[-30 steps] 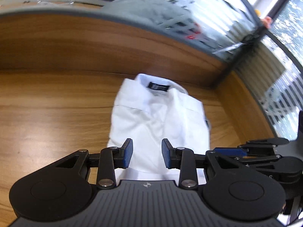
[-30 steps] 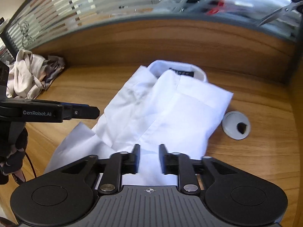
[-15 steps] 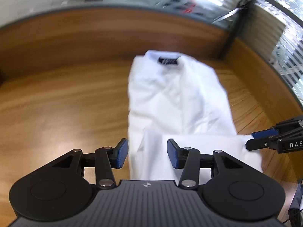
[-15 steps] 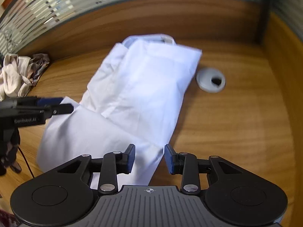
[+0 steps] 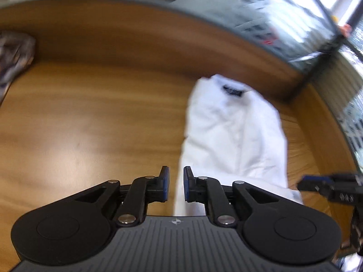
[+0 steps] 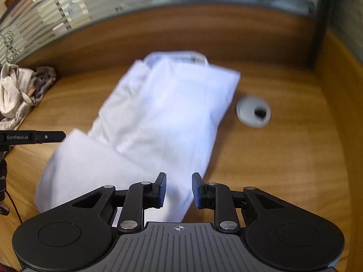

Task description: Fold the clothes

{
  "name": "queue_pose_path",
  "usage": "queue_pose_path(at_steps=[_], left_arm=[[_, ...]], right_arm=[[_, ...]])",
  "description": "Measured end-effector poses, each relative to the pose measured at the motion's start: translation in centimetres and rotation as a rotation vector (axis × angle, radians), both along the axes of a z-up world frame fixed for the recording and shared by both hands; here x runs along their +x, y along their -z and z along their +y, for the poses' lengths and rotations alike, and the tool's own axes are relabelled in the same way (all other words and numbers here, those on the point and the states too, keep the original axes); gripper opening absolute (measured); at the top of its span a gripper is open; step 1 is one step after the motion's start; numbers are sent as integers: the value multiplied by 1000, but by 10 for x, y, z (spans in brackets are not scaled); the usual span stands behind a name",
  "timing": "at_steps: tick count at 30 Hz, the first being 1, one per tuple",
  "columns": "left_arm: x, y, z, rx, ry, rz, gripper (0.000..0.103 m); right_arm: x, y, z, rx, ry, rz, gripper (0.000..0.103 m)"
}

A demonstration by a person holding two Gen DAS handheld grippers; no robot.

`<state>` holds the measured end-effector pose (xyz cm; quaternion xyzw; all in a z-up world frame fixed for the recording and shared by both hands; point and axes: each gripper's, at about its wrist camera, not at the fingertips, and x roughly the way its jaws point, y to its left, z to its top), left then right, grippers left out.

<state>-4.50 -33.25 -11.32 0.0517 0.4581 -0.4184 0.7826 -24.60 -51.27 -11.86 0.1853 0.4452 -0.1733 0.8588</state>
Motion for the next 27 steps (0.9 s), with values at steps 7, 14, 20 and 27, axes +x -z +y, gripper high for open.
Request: queue_pose_path(at_steps=[7, 14, 20, 27], left_arm=[[-27, 9, -53, 17, 241, 6, 13], [-33, 38, -85, 121, 288, 6, 17], [-19, 36, -73, 97, 258, 24, 22], [-16, 0, -8, -12, 239, -12, 53]], right_arm=[[35, 15, -1, 101, -57, -22, 4], [60, 50, 4, 57, -128, 58, 0], [54, 44, 5, 29, -145, 18, 6], [4, 7, 19, 1, -129, -54, 35]])
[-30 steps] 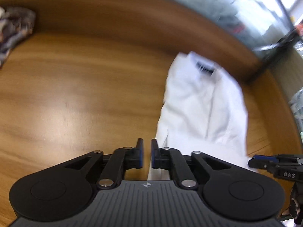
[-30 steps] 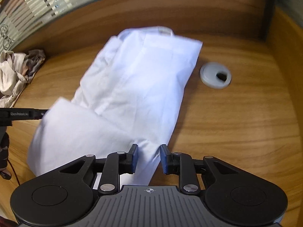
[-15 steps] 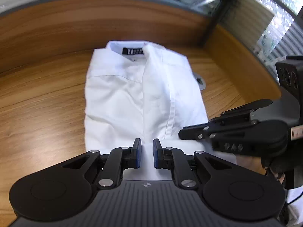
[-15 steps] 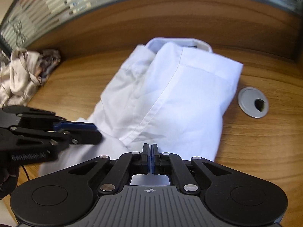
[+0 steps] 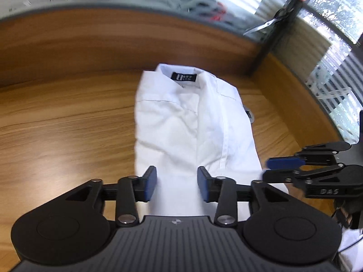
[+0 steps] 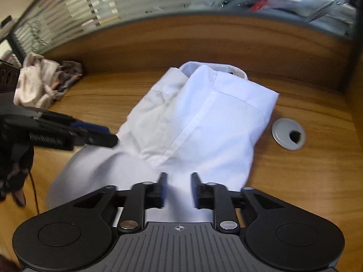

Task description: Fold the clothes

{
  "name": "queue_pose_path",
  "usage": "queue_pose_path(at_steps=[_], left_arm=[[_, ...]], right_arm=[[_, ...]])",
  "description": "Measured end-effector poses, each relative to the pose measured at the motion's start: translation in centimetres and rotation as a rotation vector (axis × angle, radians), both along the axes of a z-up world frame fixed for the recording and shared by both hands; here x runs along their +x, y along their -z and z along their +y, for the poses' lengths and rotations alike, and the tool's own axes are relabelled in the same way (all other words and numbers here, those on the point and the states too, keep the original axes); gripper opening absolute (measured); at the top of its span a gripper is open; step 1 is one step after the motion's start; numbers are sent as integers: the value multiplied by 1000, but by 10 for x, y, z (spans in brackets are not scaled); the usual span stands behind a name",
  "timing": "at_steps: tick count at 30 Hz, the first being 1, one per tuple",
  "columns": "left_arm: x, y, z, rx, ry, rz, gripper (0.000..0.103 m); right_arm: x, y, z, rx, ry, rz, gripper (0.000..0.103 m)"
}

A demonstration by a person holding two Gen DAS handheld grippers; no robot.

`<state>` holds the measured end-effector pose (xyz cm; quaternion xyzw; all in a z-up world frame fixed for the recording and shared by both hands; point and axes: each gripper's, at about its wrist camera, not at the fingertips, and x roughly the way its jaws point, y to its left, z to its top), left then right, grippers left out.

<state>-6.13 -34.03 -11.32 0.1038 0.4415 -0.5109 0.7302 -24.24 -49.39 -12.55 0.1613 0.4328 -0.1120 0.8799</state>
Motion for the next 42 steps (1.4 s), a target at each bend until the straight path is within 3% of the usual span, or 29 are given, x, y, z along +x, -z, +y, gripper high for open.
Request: queue_pose_path(at_steps=[3, 6, 14, 20, 23, 24, 26, 31, 32, 35, 42], left_arm=[[-6, -6, 30, -8, 14, -15, 67], [-13, 2, 55, 12, 51, 14, 67], [-41, 37, 89, 71, 156, 120, 67], [-66, 45, 87, 79, 209, 52, 67], [-68, 47, 87, 67, 182, 57, 66], [-70, 47, 88, 61, 182, 53, 66], [-75, 46, 87, 59, 181, 44, 60], [-80, 43, 81, 49, 128, 36, 43], [-82, 42, 79, 51, 124, 12, 34], [-90, 36, 75, 33, 106, -49, 24], [-92, 6, 76, -53, -7, -54, 19]], right_arm=[[-27, -3, 15, -4, -16, 4, 42], [-55, 0, 33, -18, -30, 11, 50], [-82, 22, 78, 0, -131, 47, 53], [-89, 26, 85, -16, -165, 65, 53], [-91, 30, 92, -72, -209, 83, 47], [-91, 33, 95, -101, -224, 91, 33], [-89, 36, 94, -151, -226, 101, 25], [-81, 34, 72, -171, -185, 94, 21], [-80, 33, 66, -173, -182, 90, 20], [-77, 28, 52, -159, -190, 79, 19], [-78, -4, 32, -102, -183, -3, 15]])
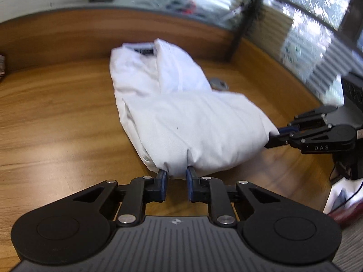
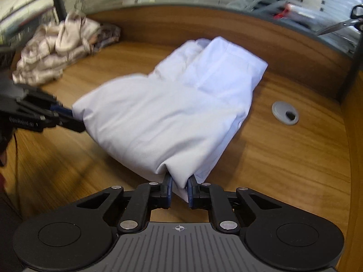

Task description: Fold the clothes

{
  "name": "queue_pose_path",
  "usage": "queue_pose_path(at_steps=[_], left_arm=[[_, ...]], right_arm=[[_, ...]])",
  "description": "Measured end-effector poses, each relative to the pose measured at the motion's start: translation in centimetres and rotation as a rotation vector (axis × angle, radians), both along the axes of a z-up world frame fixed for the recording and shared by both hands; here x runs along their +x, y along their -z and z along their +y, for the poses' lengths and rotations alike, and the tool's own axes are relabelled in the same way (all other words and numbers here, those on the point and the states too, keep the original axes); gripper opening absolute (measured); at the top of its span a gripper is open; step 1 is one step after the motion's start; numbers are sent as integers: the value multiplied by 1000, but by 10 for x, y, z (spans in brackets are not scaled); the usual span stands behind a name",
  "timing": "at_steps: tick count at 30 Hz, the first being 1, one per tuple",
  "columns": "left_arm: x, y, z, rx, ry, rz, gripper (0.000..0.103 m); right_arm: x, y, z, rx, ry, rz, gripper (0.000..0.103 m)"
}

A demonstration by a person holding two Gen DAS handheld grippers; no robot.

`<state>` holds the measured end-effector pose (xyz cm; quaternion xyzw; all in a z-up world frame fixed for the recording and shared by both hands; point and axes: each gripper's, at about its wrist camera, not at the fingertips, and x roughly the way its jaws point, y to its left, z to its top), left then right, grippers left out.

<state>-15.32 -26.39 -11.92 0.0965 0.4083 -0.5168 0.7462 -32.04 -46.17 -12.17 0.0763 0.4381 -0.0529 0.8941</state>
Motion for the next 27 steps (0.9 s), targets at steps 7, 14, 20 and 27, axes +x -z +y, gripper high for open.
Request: queue_pose_path(at_steps=[7, 14, 20, 27], left_arm=[[23, -43, -9, -102, -110, 25, 19], [78, -75, -47, -174, -199, 33, 19], [134, -81, -105, -173, -235, -21, 19], [188, -56, -176, -138, -215, -58, 19]], right_arm=[[7, -46, -30, 63, 54, -133, 12], [47, -80, -73, 90, 133, -249, 11], [100, -85, -119, 84, 211, -283, 11], [165, -62, -170, 36, 283, -260, 12]])
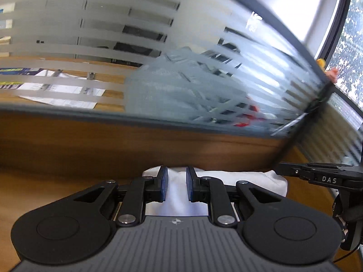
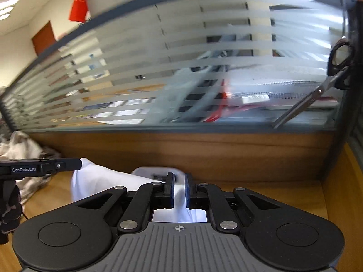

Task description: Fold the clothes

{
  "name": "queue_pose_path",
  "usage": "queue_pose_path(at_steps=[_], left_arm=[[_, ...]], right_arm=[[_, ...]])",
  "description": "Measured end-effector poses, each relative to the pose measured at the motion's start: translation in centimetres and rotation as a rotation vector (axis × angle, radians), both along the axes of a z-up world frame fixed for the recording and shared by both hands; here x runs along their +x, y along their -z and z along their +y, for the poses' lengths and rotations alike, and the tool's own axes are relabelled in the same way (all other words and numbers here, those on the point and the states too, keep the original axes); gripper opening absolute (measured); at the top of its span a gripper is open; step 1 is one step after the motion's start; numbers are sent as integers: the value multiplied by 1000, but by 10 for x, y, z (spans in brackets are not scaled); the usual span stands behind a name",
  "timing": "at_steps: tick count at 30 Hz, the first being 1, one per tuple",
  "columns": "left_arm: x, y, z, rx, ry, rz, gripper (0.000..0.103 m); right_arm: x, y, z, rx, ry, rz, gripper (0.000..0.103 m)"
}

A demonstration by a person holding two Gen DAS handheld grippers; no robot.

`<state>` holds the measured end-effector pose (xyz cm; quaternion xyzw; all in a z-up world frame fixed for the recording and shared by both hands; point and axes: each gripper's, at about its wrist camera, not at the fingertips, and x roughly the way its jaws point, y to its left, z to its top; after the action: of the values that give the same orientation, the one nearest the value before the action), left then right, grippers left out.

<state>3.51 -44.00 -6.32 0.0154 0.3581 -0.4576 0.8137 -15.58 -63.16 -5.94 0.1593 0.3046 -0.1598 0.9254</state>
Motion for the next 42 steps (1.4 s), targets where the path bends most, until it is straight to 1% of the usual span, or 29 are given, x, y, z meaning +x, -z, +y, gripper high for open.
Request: queue_pose_path(at_steps=[4, 6, 8, 9, 11, 13, 14, 15, 16, 17, 18, 22, 25, 27, 28, 29, 30, 33, 35, 39, 42], left_arm=[[20, 25, -30, 61, 0, -10, 19], [26, 37, -40, 79, 10, -20, 19], [32, 47, -47, 93, 15, -23, 21], [35, 51, -49, 95, 16, -21, 22], [39, 52, -46, 75, 17, -12, 22], [38, 48, -41, 62, 16, -11, 25], [35, 45, -36, 59, 18, -13, 29], [32, 41, -30, 55, 28, -12, 36], [28, 37, -25, 53, 39, -13, 40], [23, 33, -20, 54, 48, -22, 47], [16, 28, -14, 55, 56, -35, 51], [-12, 16, -3, 70, 111, -95, 52], [-26, 19, -4, 88, 158, -117, 52], [-29, 26, -10, 108, 173, -122, 52], [-29, 31, -13, 119, 174, -123, 52], [-27, 36, -16, 132, 170, -122, 52], [-24, 40, -19, 141, 165, -115, 51], [-11, 53, -25, 143, 141, -70, 51], [-2, 59, -28, 142, 127, -50, 51], [9, 71, -34, 159, 125, -40, 52], [13, 77, -38, 159, 131, -40, 54]], right_arm=[[30, 31, -17, -19, 19, 53, 13], [42, 47, -22, -30, 25, 84, 13], [48, 54, -24, -38, 27, 101, 13], [50, 57, -24, -42, 28, 108, 13], [55, 63, -25, -50, 30, 121, 13], [54, 59, -22, -71, 28, 126, 14], [52, 54, -18, -88, 26, 127, 15], [49, 49, -14, -104, 21, 126, 20], [45, 43, -8, -120, 14, 124, 23], [41, 38, -3, -134, 5, 122, 26], [37, 33, 3, -144, -6, 120, 27], [26, 20, 28, -163, -53, 119, 27], [30, 23, 47, -185, -94, 130, 27], [37, 30, 54, -200, -105, 144, 28], [42, 34, 55, -200, -103, 148, 29], [47, 39, 54, -195, -100, 155, 34], [51, 43, 53, -193, -97, 163, 34], [62, 59, 46, -192, -92, 195, 34], [69, 69, 39, -172, -93, 215, 34], [76, 82, 26, -104, -78, 221, 34], [80, 90, 22, -81, -75, 223, 34]])
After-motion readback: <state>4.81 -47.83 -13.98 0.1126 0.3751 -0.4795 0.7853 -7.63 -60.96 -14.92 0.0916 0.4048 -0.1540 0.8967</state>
